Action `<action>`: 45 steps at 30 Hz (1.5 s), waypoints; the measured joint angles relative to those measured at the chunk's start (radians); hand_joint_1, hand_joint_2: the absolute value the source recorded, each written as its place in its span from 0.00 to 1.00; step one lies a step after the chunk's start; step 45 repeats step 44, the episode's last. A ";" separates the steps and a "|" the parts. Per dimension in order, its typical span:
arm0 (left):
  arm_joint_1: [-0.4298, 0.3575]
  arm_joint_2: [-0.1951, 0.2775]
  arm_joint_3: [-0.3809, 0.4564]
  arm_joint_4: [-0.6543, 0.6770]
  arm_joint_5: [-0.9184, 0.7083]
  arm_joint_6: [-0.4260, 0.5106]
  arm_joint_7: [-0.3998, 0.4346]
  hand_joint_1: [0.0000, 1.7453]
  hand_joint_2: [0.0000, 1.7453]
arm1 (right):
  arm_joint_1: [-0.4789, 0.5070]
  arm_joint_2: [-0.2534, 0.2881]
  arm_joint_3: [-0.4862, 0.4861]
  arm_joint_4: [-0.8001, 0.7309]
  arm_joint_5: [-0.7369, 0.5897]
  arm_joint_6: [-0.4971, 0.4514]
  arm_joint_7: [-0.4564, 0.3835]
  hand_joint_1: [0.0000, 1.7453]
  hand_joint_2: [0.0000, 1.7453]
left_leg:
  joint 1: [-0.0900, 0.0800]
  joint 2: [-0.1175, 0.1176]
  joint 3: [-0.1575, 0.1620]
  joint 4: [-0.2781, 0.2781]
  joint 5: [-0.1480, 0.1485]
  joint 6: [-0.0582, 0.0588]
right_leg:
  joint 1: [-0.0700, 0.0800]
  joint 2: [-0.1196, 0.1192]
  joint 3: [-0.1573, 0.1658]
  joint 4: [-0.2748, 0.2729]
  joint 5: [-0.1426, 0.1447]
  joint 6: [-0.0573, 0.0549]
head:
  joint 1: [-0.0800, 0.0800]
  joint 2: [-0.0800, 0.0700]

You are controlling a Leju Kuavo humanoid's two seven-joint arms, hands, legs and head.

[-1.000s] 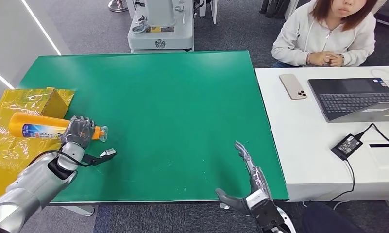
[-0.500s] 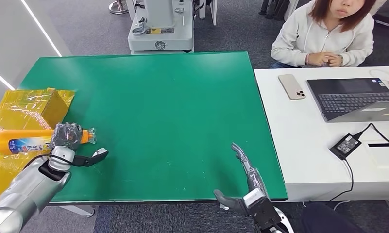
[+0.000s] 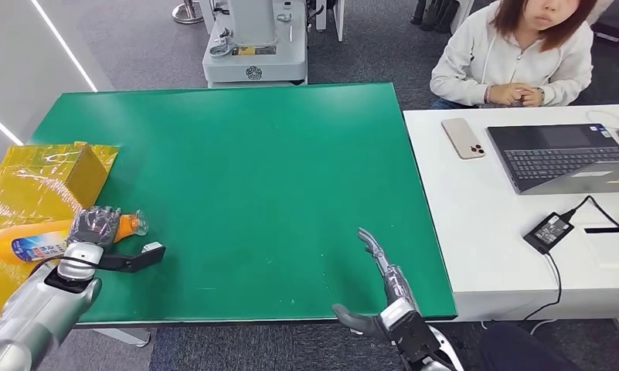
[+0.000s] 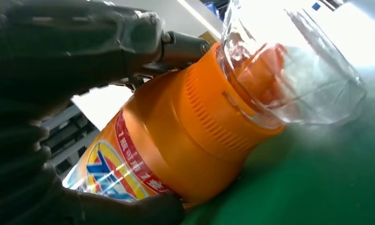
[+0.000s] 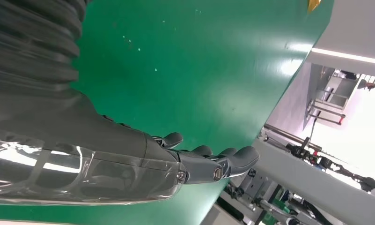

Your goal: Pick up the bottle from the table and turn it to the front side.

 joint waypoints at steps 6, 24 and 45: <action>-0.002 -0.001 -0.014 0.044 0.000 0.062 0.024 0.00 1.00 | -0.005 0.001 0.004 0.009 0.000 0.010 -0.001 0.00 1.00 | 0.000 0.000 0.006 -0.002 0.000 -0.001 | 0.000 0.000 0.004 0.000 -0.002 -0.002 | 0.000 0.000; 0.010 -0.019 -0.101 0.109 0.026 0.370 0.056 0.00 1.00 | -0.002 0.001 0.008 0.015 0.029 0.014 0.010 0.00 1.00 | -0.001 -0.006 0.014 -0.005 -0.002 -0.004 | -0.001 -0.007 0.013 0.000 -0.007 -0.004 | 0.000 0.000; 0.421 -0.447 0.598 -0.680 0.749 0.594 -0.938 0.00 1.00 | 0.031 -0.012 0.034 0.020 -0.015 -0.105 0.016 0.00 1.00 | -0.001 0.001 0.008 -0.003 -0.009 0.003 | -0.001 0.001 0.007 -0.006 -0.008 0.000 | 0.000 0.000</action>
